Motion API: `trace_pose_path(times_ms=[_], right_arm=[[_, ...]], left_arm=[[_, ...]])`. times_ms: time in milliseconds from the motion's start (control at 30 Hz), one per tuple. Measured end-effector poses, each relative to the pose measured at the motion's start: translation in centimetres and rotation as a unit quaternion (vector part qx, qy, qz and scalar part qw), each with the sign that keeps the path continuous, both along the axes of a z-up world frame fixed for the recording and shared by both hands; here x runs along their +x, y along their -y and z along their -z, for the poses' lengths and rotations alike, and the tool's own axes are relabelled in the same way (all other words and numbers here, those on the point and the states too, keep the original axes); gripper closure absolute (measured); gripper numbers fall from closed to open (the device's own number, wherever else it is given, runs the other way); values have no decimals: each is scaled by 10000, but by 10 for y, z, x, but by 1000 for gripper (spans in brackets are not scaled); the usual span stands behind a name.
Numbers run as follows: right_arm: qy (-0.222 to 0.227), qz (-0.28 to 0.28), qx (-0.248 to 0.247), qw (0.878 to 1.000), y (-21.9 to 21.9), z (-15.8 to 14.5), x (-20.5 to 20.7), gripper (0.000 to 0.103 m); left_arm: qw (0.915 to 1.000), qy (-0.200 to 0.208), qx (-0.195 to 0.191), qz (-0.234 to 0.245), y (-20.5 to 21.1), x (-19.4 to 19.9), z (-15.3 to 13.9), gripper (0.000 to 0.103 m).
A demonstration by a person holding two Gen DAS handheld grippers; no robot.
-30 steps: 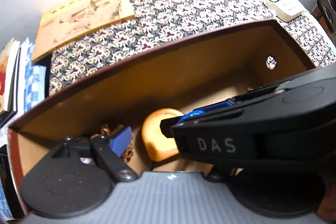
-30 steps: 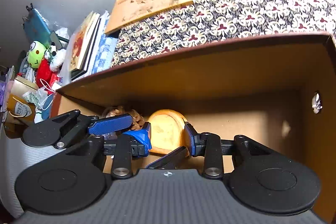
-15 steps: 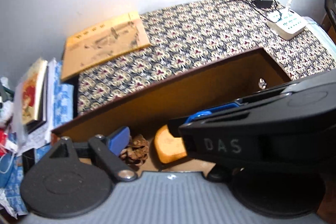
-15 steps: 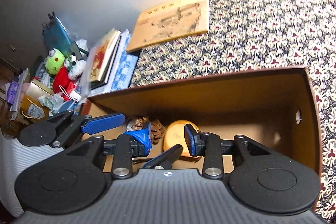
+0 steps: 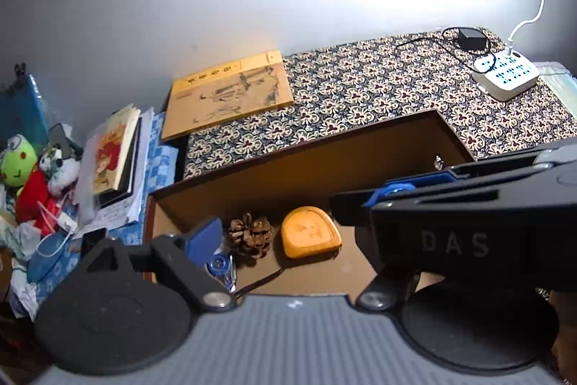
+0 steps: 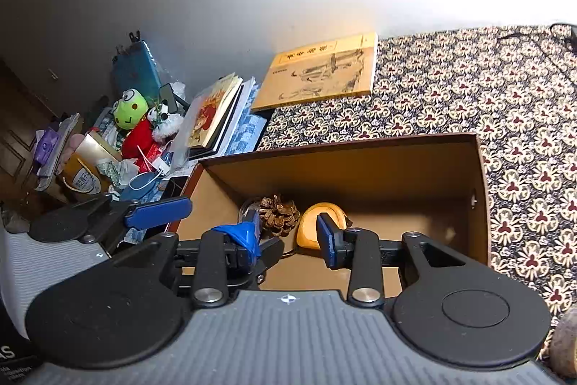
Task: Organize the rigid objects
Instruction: 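Move the right gripper out of the box down to the silver scissors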
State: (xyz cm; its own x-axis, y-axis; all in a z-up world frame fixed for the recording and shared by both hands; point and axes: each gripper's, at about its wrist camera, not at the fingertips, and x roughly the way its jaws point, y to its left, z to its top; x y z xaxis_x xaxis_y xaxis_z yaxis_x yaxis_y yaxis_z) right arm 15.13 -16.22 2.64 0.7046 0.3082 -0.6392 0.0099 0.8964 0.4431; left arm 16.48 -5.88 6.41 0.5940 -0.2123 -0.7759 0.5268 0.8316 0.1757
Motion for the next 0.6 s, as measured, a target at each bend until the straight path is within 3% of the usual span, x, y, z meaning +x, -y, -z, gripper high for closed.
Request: trace_pose_path(times_ms=[600], right_arm=[[369,-161,193,9990,-8,-4,-67,84]], left_arm=[[9982,311,103,-494,-6,-79,-14,26]])
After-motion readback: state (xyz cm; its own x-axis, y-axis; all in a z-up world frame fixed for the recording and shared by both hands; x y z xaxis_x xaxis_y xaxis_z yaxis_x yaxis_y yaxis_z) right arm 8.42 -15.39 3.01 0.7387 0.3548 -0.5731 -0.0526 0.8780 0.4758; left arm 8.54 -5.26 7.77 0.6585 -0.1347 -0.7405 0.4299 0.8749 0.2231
